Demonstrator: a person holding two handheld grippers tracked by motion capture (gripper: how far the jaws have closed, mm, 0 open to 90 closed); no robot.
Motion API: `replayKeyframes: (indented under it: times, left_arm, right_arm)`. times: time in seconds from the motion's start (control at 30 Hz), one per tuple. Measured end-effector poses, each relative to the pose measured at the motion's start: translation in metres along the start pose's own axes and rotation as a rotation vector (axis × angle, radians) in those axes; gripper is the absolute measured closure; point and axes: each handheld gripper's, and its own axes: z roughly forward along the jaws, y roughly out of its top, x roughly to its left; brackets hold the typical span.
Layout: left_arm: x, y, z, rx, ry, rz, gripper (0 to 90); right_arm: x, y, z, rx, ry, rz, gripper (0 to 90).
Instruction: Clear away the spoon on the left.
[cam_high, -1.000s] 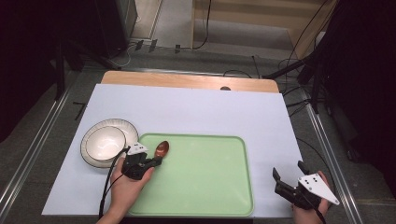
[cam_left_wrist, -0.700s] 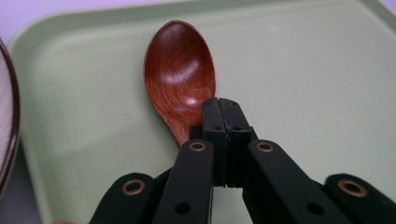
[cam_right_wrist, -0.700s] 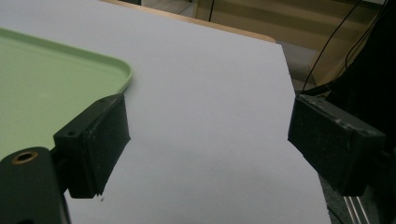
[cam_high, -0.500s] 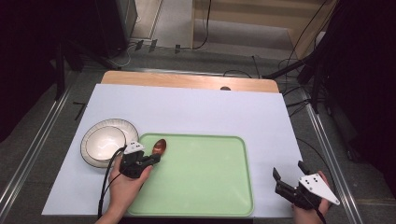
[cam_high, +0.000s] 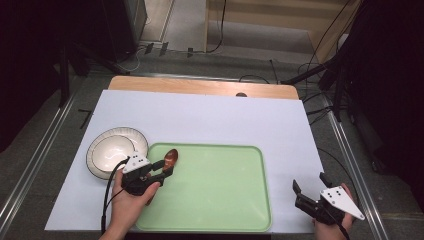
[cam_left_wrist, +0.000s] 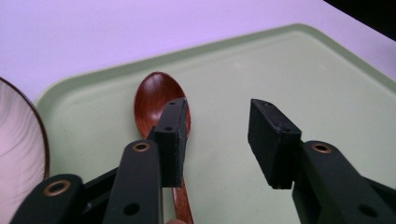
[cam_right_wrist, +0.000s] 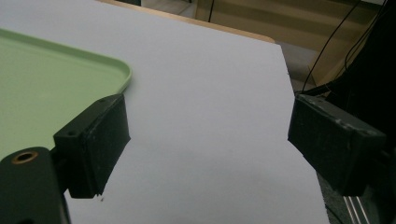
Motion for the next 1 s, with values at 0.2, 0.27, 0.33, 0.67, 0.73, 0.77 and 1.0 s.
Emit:
replayKeyframes:
  times: [0.2, 0.27, 0.33, 0.67, 0.73, 0.77, 1.0]
  left_arm:
    - [-0.001, 0.004, -0.016, -0.044, -0.033, 0.011, 38.6]
    - [0.001, 0.006, -0.024, -0.065, -0.072, 0.005, 35.7]
    - [0.002, 0.006, -0.027, -0.076, -0.072, 0.004, 32.5]
    - [0.014, 0.008, -0.051, -0.138, -0.102, 0.053, 6.3]
    - [0.017, 0.008, -0.055, -0.15, -0.117, 0.052, 1.9]
    - [0.018, 0.007, -0.057, -0.154, -0.114, 0.049, 1.6]
    - [0.026, 0.003, -0.07, -0.163, -0.05, 0.082, 0.0]
  right_arm:
    - [0.0, 0.0, 0.0, 0.002, 0.001, 0.002, 13.4]
    - [0.0, 0.0, 0.0, 0.002, 0.001, 0.0, 13.4]
    - [0.0, 0.0, 0.0, 0.002, 0.0, -0.003, 13.4]
    - [0.0, 0.0, 0.001, 0.008, -0.001, 0.0, 13.4]
    - [0.0, 0.0, 0.001, 0.008, 0.0, 0.003, 13.4]
    - [0.0, -0.001, 0.001, 0.008, 0.0, 0.0, 13.4]
    - [0.001, -0.001, 0.001, 0.009, -0.001, 0.0, 13.4]
